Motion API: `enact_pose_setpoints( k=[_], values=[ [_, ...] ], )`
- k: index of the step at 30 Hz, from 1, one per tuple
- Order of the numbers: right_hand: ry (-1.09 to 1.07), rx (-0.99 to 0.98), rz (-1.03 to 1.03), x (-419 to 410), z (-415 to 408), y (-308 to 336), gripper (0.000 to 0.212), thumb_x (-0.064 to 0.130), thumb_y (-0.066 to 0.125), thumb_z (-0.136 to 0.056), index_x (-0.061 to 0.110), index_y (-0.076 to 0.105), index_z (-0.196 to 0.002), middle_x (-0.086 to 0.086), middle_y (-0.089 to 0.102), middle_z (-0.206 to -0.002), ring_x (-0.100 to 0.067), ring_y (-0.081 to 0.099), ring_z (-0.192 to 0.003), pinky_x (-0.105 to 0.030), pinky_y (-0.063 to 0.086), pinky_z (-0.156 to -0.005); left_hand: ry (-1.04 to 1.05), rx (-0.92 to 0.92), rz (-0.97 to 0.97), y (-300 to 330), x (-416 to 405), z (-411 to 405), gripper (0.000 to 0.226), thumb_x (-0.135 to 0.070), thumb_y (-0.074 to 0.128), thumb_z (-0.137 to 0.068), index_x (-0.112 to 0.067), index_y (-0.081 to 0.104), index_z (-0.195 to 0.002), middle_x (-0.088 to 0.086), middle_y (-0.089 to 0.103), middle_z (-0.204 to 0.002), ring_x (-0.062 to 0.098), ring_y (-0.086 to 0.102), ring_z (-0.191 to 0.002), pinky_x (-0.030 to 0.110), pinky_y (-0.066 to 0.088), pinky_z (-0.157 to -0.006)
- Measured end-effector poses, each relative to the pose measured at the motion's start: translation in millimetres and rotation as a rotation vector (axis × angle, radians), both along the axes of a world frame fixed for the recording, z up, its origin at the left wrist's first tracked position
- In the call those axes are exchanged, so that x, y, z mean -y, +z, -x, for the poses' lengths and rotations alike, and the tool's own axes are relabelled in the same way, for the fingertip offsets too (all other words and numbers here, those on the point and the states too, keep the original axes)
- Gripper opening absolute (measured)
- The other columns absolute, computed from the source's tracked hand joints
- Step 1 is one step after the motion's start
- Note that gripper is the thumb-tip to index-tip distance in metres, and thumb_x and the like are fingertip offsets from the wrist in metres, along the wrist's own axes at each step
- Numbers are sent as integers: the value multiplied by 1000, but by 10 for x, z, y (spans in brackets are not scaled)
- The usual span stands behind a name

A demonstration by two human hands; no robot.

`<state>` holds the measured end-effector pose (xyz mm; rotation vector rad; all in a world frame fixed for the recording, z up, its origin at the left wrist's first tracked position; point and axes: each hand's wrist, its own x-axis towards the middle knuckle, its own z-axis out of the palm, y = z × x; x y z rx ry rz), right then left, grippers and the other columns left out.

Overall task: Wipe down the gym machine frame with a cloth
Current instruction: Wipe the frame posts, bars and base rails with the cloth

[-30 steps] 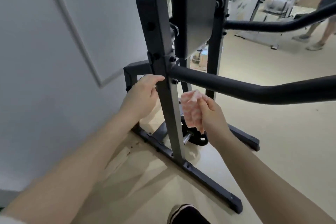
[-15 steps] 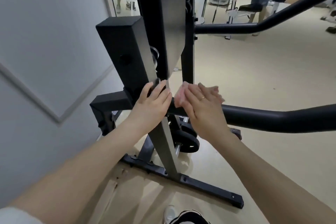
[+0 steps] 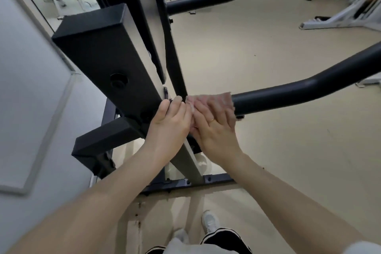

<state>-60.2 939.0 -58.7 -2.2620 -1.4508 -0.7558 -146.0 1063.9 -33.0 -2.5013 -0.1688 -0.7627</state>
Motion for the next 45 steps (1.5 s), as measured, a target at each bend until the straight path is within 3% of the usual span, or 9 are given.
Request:
enact_pose_setpoints(
  k=[9,14,18,22,25,29,35,42,45],
  values=[
    [-502,-163,-73,522,-598,253,51,38,19,-104,14,58,-126,-7,57,-125,-33,41,-126,-51,10,-117,71,-145,28,75,38,13,22,-19,61,-76,-9,63,-96,4,62,-89,23,59,-102,35,27,-91],
    [-80,-87,77,333,-256,26,43,29,31,-103,12,40,-141,-10,45,-146,-30,28,-138,-44,13,-118,47,-185,181,224,292,-75,54,-25,69,-69,-4,60,-118,11,64,-114,28,52,-122,45,32,-106],
    [-284,-99,30,839,-779,277,46,33,23,-105,14,53,-134,-8,56,-132,-30,41,-128,-40,22,-114,-151,-212,425,250,366,-383,79,-23,88,-56,3,56,-123,22,61,-120,37,62,-104,44,51,-85],
    [-560,-155,-70,1001,-1028,449,53,36,15,-104,15,61,-120,-6,59,-115,-32,45,-121,-52,18,-114,-191,-236,486,146,358,-503,70,-22,86,-62,-1,57,-123,21,65,-108,37,64,-85,41,53,-68],
    [-344,-134,-10,603,-677,220,37,29,33,-96,17,53,-125,-11,59,-122,-36,44,-121,-58,18,-111,-227,-189,529,97,308,-542,62,-17,87,-59,-1,63,-113,18,67,-97,36,64,-78,40,52,-66],
    [-60,-102,120,744,-762,256,47,34,33,-99,15,49,-139,-6,53,-139,-27,37,-131,-41,18,-113,-250,-168,610,146,286,-533,54,-14,89,-56,-1,66,-103,15,68,-93,35,66,-79,43,53,-68],
    [-360,-162,-156,1047,-1061,258,50,35,23,-105,11,55,-134,-13,52,-136,-37,36,-134,-50,10,-119,-185,-177,677,130,346,-501,57,-14,83,-66,-2,61,-117,16,66,-108,37,64,-94,48,51,-83],
    [58,-53,23,664,-668,50,43,34,31,-102,18,39,-142,-5,46,-145,-27,30,-137,-41,14,-116,-149,-146,549,265,400,-339,43,-16,79,-66,-3,65,-105,11,69,-102,28,66,-96,39,44,-91],
    [-74,-40,-76,843,-910,114,44,33,27,-105,16,51,-137,-7,53,-139,-27,38,-132,-41,18,-115,-128,-102,355,277,393,-104,34,-16,66,-77,-6,66,-110,9,68,-111,27,62,-106,38,33,-93]
  ],
)
